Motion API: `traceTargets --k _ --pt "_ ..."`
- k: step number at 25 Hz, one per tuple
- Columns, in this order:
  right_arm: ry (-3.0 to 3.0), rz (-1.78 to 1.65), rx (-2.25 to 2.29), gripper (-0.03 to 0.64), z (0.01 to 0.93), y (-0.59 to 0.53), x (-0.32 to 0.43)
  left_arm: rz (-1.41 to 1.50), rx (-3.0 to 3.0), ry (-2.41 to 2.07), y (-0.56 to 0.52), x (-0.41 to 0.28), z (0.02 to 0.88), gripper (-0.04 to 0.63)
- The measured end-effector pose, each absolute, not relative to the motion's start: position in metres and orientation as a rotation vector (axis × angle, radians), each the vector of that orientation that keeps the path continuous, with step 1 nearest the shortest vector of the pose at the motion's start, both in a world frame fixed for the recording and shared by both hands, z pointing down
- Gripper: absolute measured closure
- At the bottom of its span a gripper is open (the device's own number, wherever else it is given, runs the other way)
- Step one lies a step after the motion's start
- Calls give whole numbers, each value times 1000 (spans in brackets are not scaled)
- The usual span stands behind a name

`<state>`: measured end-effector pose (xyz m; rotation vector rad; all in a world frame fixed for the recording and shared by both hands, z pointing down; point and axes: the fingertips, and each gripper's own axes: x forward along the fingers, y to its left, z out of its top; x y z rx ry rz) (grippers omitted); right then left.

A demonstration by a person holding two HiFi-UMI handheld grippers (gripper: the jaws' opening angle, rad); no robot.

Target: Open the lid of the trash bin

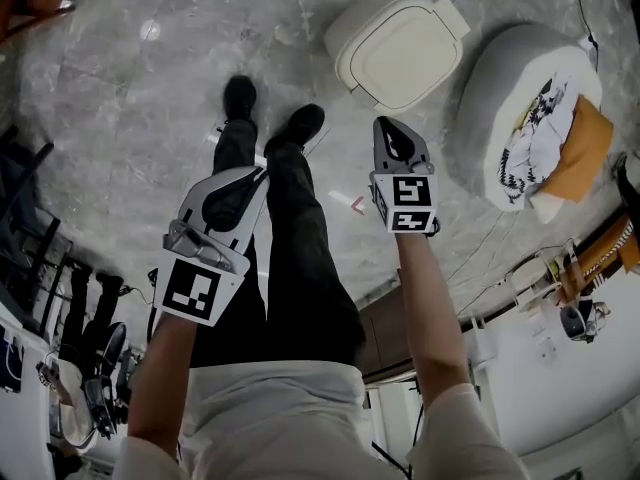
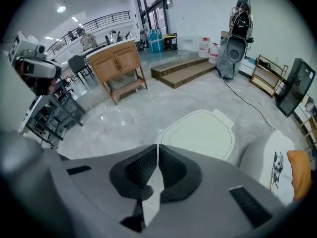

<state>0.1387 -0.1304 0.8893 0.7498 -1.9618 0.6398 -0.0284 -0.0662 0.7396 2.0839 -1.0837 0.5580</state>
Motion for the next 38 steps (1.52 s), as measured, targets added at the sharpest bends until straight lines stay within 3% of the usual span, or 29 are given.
traceTargets --k 22,28,38 --pt "-1749 714 843 583 1003 -113 146 558 2014 -1011 -65 -7 809 575" --pt "-1705 643 900 583 1008 -110 147 572 2030 -999 -66 -3 813 575" --pt "-1671 805 891 583 1006 -110 148 594 2060 -977 -66 -8 802 575"
